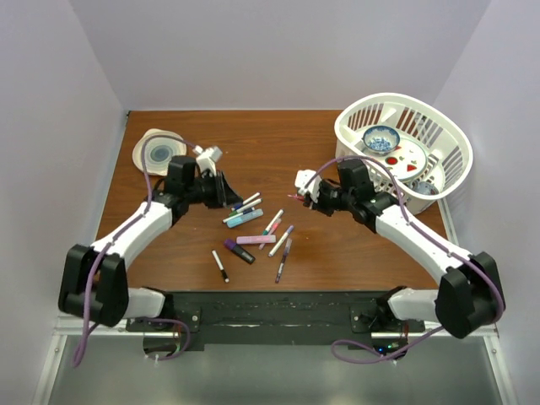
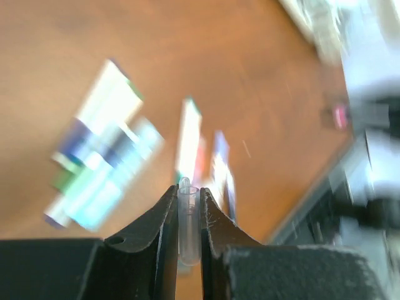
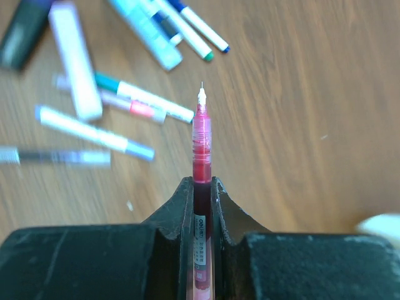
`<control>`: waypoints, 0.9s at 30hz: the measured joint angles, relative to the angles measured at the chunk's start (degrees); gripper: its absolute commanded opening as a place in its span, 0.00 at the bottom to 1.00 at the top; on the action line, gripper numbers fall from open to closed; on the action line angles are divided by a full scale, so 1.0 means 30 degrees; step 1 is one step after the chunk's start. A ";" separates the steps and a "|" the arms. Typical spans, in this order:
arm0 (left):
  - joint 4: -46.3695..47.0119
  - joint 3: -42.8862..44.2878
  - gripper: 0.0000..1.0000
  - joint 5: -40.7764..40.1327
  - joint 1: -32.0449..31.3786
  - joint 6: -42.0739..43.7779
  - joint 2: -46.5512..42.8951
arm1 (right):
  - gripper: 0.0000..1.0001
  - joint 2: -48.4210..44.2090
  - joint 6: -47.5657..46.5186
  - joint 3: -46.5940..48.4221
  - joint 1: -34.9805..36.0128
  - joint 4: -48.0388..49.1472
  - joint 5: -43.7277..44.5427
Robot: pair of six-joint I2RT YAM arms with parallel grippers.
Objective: Open the pen caps
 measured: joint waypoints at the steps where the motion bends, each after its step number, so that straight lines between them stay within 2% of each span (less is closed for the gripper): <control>1: 0.0780 0.0401 0.00 -0.0670 0.0474 -0.0430 0.0619 | 0.00 0.0437 0.1559 0.0073 -0.0095 0.0561 0.0087; 4: 0.1749 0.2790 0.00 -0.2521 0.1370 -0.1231 0.3461 | 0.00 0.2025 0.5603 0.0648 -0.0335 0.1384 0.0816; 7: 0.1807 0.6222 0.00 -0.4991 0.1902 -0.1333 0.6958 | 0.00 0.3490 0.8247 0.1479 -0.0430 0.1530 0.1778; 13: 0.0044 1.0958 0.00 -1.0069 0.2091 0.0168 1.1635 | 0.00 0.6127 1.1307 0.3694 -0.0430 0.1158 0.4109; 16: -0.0860 1.2021 0.01 -1.1795 0.2091 0.1100 1.2983 | 0.00 0.8000 1.1941 0.5880 -0.0430 0.0576 0.5020; 17: -0.1188 1.2356 0.05 -1.2291 0.2091 0.1370 1.3427 | 0.00 0.8714 1.2080 0.6739 -0.0430 0.0364 0.5260; 21: -0.2069 1.3340 0.08 -1.3697 0.2091 0.2324 1.4775 | 0.02 1.1570 1.2400 1.0098 -0.0430 -0.0510 0.6047; 25: -0.2725 1.3566 0.20 -1.4513 0.2091 0.3016 1.5278 | 0.05 1.4586 1.2699 1.3129 -0.0437 -0.1166 0.7257; 27: -0.2878 1.3588 0.22 -1.4812 0.2091 0.3308 1.5314 | 0.05 1.5817 1.2983 1.4134 -0.0517 -0.1450 0.7606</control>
